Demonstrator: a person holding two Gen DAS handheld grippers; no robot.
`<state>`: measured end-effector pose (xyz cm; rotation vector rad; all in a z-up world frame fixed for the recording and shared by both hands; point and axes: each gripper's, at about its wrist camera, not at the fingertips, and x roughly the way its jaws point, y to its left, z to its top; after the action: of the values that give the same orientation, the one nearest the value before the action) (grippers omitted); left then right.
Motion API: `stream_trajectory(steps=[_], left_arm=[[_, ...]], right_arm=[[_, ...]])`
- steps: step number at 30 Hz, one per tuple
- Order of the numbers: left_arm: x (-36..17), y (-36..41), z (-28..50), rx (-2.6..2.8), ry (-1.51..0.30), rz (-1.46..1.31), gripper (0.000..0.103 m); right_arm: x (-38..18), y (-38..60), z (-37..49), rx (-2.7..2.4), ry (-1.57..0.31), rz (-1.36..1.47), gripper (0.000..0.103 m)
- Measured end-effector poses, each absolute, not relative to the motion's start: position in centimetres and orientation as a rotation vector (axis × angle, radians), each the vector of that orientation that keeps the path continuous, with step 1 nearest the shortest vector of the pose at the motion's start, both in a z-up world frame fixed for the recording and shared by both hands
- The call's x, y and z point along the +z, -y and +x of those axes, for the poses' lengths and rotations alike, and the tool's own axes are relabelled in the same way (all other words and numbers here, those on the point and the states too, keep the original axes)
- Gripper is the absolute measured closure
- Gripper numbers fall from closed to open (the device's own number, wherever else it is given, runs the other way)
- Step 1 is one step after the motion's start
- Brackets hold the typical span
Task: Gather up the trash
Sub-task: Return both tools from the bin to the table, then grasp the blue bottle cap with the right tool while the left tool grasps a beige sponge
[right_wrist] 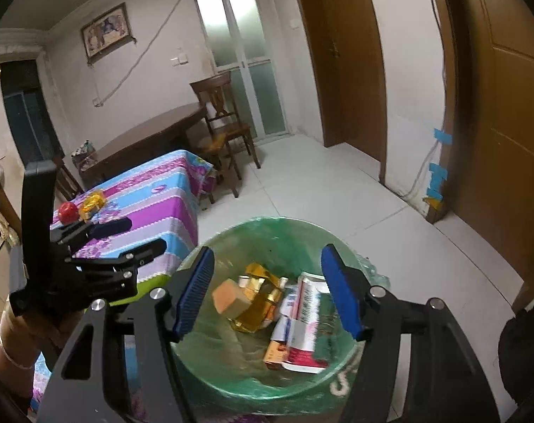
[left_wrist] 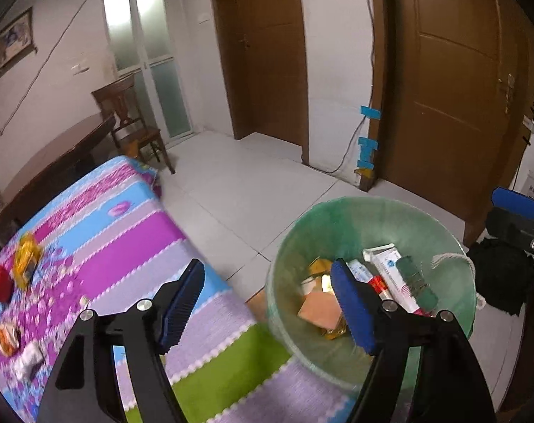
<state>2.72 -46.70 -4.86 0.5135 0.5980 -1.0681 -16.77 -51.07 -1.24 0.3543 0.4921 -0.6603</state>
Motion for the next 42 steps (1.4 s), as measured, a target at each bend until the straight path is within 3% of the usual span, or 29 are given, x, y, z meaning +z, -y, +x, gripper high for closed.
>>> stream_trajectory(steps=[7,19,23,29,32,34,37,42], left_arm=[[-4.6,39.3,3.8,-0.974,-0.547,0.494,0.026],[-5.0,18.3,8.1,-0.715,-0.587,0.374,0.024],[-5.7,11.9,10.8,-0.588,-0.637,0.304,0.024],[-7.6,10.8,13.1,-0.597,-0.676,0.319,0.024],[-8.8,11.1,14.6,-0.589,-0.734,0.323,0.035],[-9.7,11.6,15.1,-0.599,-0.788,0.305,0.054],[-10.6,11.1,15.9,-0.601,-0.838,0.261,0.071],[-9.6,8.4,15.5,-0.585,-0.802,0.176,0.073]], right_arm=[[-0.7,47.4,-14.2,-0.554,-0.435,0.276,0.042],[-4.2,41.0,-6.0,-0.254,-0.493,0.300,0.040],[-5.2,38.2,-2.9,-0.178,-0.528,0.274,0.032],[-5.9,36.4,0.4,-0.105,-0.562,0.292,0.029],[-6.2,35.3,1.9,-0.061,-0.598,0.285,0.029],[-6.0,34.5,2.7,-0.033,-0.611,0.262,0.029],[-5.6,33.3,3.8,-0.012,-0.624,0.207,0.029],[-5.0,31.4,6.3,0.051,-0.650,0.150,0.029]])
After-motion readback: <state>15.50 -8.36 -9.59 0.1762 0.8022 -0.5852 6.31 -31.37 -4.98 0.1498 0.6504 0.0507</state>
